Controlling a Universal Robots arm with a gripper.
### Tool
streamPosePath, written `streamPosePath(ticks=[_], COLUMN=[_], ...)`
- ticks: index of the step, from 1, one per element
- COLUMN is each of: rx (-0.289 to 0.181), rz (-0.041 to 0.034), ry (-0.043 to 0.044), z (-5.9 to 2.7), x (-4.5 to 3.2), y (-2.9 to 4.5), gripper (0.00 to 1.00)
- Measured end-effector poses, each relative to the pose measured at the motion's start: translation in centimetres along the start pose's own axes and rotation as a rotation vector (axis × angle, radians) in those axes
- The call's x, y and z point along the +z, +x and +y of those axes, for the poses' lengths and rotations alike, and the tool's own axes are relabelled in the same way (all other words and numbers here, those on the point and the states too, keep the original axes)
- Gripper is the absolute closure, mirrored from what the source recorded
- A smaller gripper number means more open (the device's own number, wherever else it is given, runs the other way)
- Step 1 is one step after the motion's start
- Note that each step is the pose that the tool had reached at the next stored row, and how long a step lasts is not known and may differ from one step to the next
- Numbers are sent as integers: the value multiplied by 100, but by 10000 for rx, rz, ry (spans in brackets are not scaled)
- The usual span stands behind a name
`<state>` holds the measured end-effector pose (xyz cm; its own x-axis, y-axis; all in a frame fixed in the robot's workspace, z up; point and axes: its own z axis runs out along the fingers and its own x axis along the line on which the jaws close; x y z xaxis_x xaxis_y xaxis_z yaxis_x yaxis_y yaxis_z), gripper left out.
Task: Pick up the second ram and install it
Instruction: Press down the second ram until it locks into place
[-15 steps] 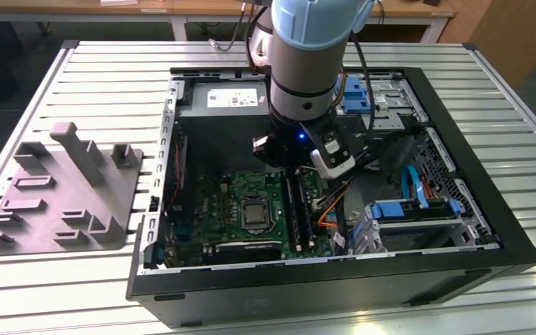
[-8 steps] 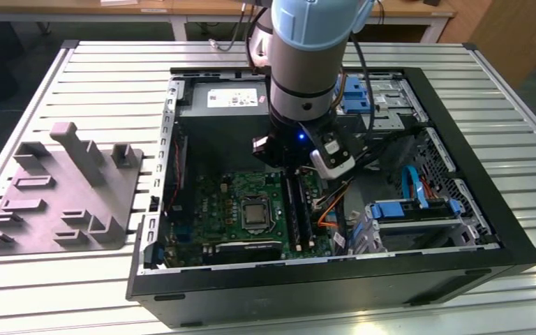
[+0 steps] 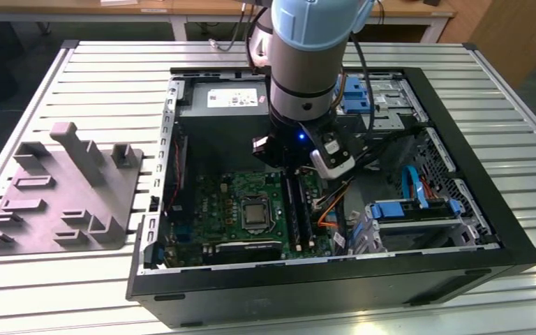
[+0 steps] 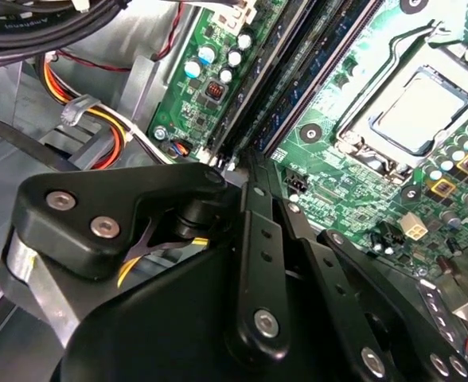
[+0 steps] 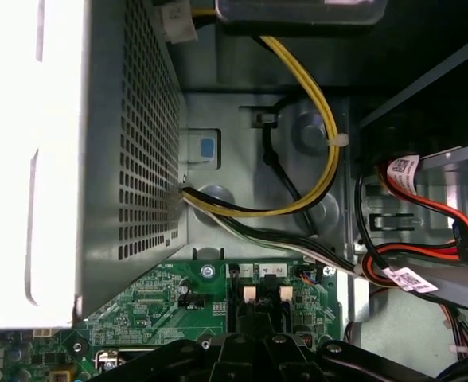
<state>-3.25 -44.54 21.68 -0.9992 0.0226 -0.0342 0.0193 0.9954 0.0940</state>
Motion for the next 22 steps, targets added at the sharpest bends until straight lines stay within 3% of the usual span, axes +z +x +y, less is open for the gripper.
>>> streamPosePath(ticks=[6, 13, 22], rx=[0, -2, 0], rz=[7, 7, 6], ry=[19, 17, 17], z=[15, -15, -263], x=[-190, -201, -223], y=[-5, -7, -12], gripper=[90, 90, 90])
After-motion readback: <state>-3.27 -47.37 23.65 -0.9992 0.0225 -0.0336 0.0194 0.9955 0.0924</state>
